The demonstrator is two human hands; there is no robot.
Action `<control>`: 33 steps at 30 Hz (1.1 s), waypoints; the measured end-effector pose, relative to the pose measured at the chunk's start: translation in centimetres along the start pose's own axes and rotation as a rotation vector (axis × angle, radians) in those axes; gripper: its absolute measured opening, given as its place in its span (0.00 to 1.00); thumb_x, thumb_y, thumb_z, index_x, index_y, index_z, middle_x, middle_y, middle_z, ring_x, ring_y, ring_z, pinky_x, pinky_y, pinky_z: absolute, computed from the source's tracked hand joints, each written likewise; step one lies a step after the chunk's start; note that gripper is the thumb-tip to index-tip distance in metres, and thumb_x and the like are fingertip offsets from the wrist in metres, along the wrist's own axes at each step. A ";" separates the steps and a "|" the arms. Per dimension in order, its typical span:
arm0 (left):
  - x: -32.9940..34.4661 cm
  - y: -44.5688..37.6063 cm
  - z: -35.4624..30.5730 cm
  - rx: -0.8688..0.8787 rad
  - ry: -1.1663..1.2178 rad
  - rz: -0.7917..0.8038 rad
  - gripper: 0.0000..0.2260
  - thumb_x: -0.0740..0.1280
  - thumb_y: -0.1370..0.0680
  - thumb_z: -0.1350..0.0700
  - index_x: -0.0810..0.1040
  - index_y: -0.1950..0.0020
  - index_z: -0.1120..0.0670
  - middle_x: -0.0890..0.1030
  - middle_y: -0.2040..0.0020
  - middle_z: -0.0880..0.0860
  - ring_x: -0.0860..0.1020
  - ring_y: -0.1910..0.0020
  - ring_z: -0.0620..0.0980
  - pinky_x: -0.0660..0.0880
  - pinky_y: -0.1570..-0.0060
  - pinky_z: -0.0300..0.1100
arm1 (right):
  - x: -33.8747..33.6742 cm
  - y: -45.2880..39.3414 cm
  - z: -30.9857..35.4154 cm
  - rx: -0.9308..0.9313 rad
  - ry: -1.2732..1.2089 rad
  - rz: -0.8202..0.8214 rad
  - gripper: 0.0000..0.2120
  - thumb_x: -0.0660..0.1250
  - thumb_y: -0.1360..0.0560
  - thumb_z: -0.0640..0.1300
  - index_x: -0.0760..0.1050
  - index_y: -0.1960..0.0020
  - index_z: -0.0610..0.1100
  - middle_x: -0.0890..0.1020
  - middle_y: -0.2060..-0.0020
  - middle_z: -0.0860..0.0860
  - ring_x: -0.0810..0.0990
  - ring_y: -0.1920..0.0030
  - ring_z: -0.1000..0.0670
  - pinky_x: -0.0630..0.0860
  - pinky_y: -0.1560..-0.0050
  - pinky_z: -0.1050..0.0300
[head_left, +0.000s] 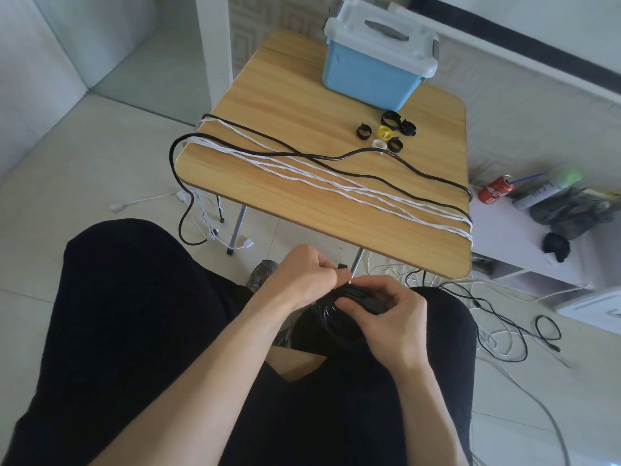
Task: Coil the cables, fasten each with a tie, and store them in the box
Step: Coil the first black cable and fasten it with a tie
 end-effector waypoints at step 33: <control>1.9 1.0 -0.6 0.174 -0.167 0.238 0.22 0.61 0.17 0.46 0.77 0.60 0.62 0.69 0.68 0.53 0.69 0.69 0.47 0.65 0.66 0.38 | 0.3 -2.0 -2.5 0.058 -0.103 0.087 0.18 0.82 0.36 0.36 0.74 0.58 0.43 0.86 0.66 0.47 0.84 0.67 0.48 0.80 0.67 0.57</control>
Point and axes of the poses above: each hand's wrist, its own y-axis away from the middle knuckle, its own x-axis out of the palm, z = x × y, the point moved 10 cm from there along -y, towards the middle knuckle
